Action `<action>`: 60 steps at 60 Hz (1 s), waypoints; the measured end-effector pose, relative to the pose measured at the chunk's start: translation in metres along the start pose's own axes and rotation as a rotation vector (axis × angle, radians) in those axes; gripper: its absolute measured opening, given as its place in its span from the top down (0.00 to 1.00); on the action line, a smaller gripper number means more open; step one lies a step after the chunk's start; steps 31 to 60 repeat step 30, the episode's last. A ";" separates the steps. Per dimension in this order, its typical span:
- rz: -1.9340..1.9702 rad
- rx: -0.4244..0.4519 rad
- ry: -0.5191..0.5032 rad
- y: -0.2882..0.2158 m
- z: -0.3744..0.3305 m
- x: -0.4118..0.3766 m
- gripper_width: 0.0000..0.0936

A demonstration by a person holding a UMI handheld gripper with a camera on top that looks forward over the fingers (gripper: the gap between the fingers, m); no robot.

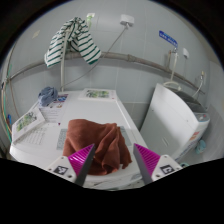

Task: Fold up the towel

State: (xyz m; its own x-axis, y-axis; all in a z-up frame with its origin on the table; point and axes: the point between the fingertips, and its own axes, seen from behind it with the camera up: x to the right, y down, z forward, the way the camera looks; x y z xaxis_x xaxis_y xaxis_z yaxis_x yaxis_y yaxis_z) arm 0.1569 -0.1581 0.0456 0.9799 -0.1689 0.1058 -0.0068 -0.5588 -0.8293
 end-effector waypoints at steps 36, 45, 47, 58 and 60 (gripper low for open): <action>0.090 -0.014 -0.093 0.071 -0.204 -0.052 0.09; 0.090 -0.014 -0.093 0.071 -0.204 -0.052 0.09; 0.090 -0.014 -0.093 0.071 -0.204 -0.052 0.09; 0.090 -0.014 -0.093 0.071 -0.204 -0.052 0.09; 0.090 -0.014 -0.093 0.071 -0.204 -0.052 0.09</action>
